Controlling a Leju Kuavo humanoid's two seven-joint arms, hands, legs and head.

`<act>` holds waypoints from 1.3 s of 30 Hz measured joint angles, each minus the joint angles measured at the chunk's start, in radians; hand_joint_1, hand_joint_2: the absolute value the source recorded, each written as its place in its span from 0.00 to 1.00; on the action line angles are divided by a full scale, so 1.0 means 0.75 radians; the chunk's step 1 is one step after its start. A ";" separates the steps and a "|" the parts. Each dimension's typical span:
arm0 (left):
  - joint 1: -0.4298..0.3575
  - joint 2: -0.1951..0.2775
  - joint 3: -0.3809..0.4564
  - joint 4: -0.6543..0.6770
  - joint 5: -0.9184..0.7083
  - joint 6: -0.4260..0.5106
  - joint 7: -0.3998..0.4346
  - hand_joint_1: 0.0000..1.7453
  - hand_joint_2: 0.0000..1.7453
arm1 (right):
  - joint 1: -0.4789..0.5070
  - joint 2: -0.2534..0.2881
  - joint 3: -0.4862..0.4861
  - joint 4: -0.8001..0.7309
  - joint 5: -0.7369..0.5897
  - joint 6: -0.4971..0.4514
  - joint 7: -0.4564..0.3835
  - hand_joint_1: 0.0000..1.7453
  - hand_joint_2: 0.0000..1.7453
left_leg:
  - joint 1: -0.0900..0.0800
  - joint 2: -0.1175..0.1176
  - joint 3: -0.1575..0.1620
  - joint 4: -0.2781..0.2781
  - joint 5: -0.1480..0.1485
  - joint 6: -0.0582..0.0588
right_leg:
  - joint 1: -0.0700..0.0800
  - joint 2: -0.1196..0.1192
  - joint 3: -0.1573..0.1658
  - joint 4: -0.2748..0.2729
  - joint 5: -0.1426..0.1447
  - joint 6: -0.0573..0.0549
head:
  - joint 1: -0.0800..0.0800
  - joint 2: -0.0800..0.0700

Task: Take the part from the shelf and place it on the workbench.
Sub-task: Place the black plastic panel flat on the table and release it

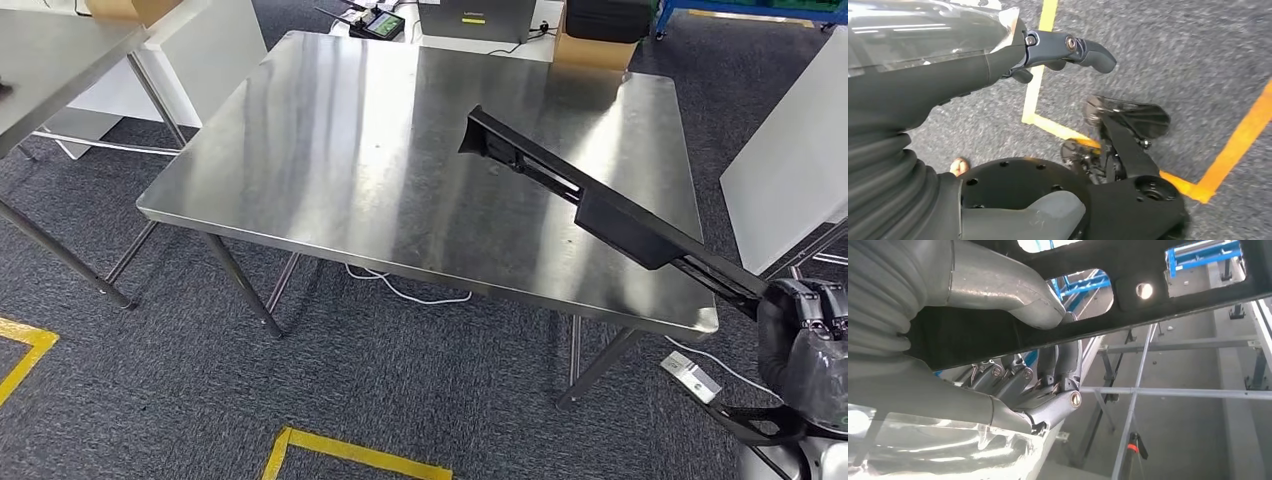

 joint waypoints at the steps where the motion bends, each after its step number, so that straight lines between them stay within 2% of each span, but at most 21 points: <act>1: 0.000 0.002 0.002 0.000 -0.001 0.000 0.001 0.00 1.00 | -0.005 -0.001 0.002 0.005 0.005 0.000 0.002 1.00 1.00 | -0.007 -0.007 0.011 -0.039 0.021 0.012 | 0.002 0.004 0.007 -0.003 -0.010 0.007 | -0.002 0.000; 3: 0.001 0.004 0.006 0.000 -0.004 0.000 0.001 0.00 1.00 | -0.013 -0.009 0.008 0.016 0.013 0.000 0.006 1.00 1.00 | -0.016 -0.021 0.028 -0.065 0.012 0.034 | 0.011 0.011 0.030 0.002 -0.015 0.027 | -0.004 0.000; 5: 0.001 0.002 0.010 0.001 -0.008 0.000 0.002 0.00 1.00 | -0.020 -0.027 0.011 0.023 0.021 0.000 0.012 1.00 1.00 | -0.013 -0.019 0.066 -0.090 0.045 0.050 | 0.017 0.009 0.044 0.029 -0.027 0.041 | -0.003 0.000; 6: 0.000 0.001 0.012 0.001 -0.009 0.000 0.002 0.00 1.00 | -0.026 -0.037 0.012 0.027 0.024 0.000 0.015 1.00 1.00 | -0.012 -0.016 0.084 -0.095 0.053 0.055 | 0.017 0.006 0.031 0.063 -0.044 0.044 | -0.003 0.000; 9: -0.006 0.000 0.020 0.001 -0.011 0.003 0.002 0.00 1.00 | -0.041 -0.052 0.015 0.045 0.045 0.000 0.019 1.00 1.00 | -0.014 -0.014 0.111 -0.097 0.041 0.063 | 0.014 0.000 -0.101 0.260 -0.121 0.040 | -0.001 0.000; 11: -0.005 0.000 0.025 0.001 -0.011 0.006 0.003 0.00 1.00 | -0.053 -0.052 0.019 0.063 0.081 0.000 0.019 1.00 1.00 | -0.015 -0.017 0.128 -0.097 0.022 0.062 | 0.014 0.000 -0.174 0.306 -0.145 0.039 | 0.000 0.000; 12: -0.005 0.000 0.027 0.001 -0.011 0.006 0.003 0.00 1.00 | -0.062 -0.050 0.020 0.071 0.100 0.000 0.019 1.00 1.00 | -0.015 -0.018 0.140 -0.097 0.011 0.060 | 0.014 -0.001 -0.183 0.268 -0.123 0.047 | 0.000 0.000; 14: -0.004 0.000 0.029 0.001 -0.011 0.007 0.004 0.00 1.00 | -0.078 -0.043 0.024 0.084 0.122 0.000 0.019 1.00 1.00 | -0.015 -0.021 0.166 -0.097 -0.013 0.053 | 0.014 -0.003 -0.161 0.124 -0.009 0.071 | 0.001 0.000; 15: -0.004 0.000 0.030 0.001 -0.011 0.007 0.004 0.00 1.00 | -0.083 -0.040 0.026 0.089 0.126 0.000 0.019 1.00 1.00 | -0.015 -0.023 0.177 -0.096 -0.024 0.048 | 0.016 -0.007 -0.150 0.063 0.037 0.070 | 0.000 0.000; 16: -0.004 0.000 0.030 0.002 -0.011 0.008 0.004 0.00 1.00 | -0.090 -0.037 0.028 0.094 0.127 0.000 0.019 1.00 1.00 | -0.016 -0.025 0.182 -0.095 -0.033 0.041 | 0.020 -0.011 -0.139 0.026 0.073 0.061 | 0.000 0.000; 18: -0.005 0.000 0.030 0.003 -0.011 0.008 0.004 0.00 1.00 | -0.106 -0.033 0.033 0.100 0.138 0.000 0.020 1.00 1.00 | -0.019 -0.024 0.188 -0.087 -0.041 0.030 | 0.025 -0.016 -0.129 0.006 0.084 0.026 | -0.001 0.000; 21: -0.007 0.001 0.030 0.003 -0.011 0.008 0.005 0.00 1.00 | -0.123 -0.024 0.040 0.103 0.170 0.000 0.029 1.00 1.00 | -0.016 -0.018 0.154 -0.014 -0.041 0.014 | 0.011 -0.014 -0.088 -0.012 0.083 -0.003 | -0.001 0.000; 24: -0.008 0.001 0.031 0.003 -0.011 0.006 0.005 0.00 1.00 | -0.142 -0.005 0.056 0.104 0.227 0.000 0.069 1.00 1.00 | 0.003 -0.012 0.015 0.183 -0.091 -0.018 | 0.008 -0.014 -0.055 -0.019 0.062 -0.024 | -0.003 0.000; 26: -0.007 0.001 0.031 0.003 -0.012 0.004 0.005 0.00 1.00 | -0.147 0.008 0.072 0.105 0.266 0.000 0.102 1.00 1.00 | 0.017 -0.006 -0.067 0.243 -0.121 -0.035 | 0.006 -0.012 -0.034 -0.019 0.041 -0.024 | -0.003 0.000; 27: -0.006 0.001 0.031 0.003 -0.013 0.003 0.005 0.00 1.00 | -0.147 0.012 0.079 0.106 0.287 0.000 0.123 1.00 1.00 | 0.022 -0.003 -0.079 0.219 -0.104 -0.040 | 0.004 -0.011 -0.019 -0.020 0.029 -0.021 | -0.003 0.000; 29: -0.006 0.004 0.031 0.003 -0.017 0.000 0.004 0.00 1.00 | -0.145 0.018 0.099 0.107 0.340 0.000 0.187 1.00 1.00 | 0.028 0.002 -0.049 0.080 0.007 -0.042 | -0.001 -0.011 0.011 -0.021 0.002 -0.011 | -0.003 0.000; 30: -0.005 0.007 0.031 0.003 -0.019 -0.002 0.003 0.00 1.00 | -0.142 0.020 0.116 0.107 0.368 0.000 0.229 1.00 1.00 | 0.027 0.003 -0.029 0.010 0.050 -0.038 | -0.001 -0.010 0.027 -0.021 -0.011 -0.004 | -0.005 0.000; 31: -0.006 0.010 0.031 0.003 -0.022 -0.004 0.001 0.00 1.00 | -0.139 0.019 0.135 0.107 0.399 0.000 0.276 1.00 1.00 | 0.024 0.002 -0.012 -0.037 0.069 -0.031 | 0.001 -0.009 0.036 -0.022 -0.024 0.006 | -0.006 0.000; 35: -0.007 0.017 0.031 0.003 -0.032 -0.006 -0.008 0.00 1.00 | -0.123 -0.005 0.230 0.122 0.531 0.000 0.498 1.00 1.00 | 0.009 -0.006 0.044 -0.086 0.075 0.014 | 0.012 -0.005 0.067 0.004 -0.031 0.050 | -0.008 0.000; 37: -0.011 0.018 0.031 0.004 -0.039 -0.006 -0.010 0.00 1.00 | -0.122 -0.037 0.279 0.145 0.537 0.010 0.551 1.00 1.00 | 0.006 -0.005 0.073 -0.097 0.075 0.031 | 0.011 -0.007 0.025 0.086 -0.048 0.053 | -0.006 0.000; 39: -0.016 0.021 0.031 0.004 -0.041 -0.005 -0.012 0.00 1.00 | -0.126 -0.075 0.304 0.174 0.533 0.018 0.563 1.00 1.00 | 0.001 -0.009 0.085 -0.099 0.066 0.044 | 0.008 -0.008 -0.072 0.217 -0.098 0.042 | -0.004 0.000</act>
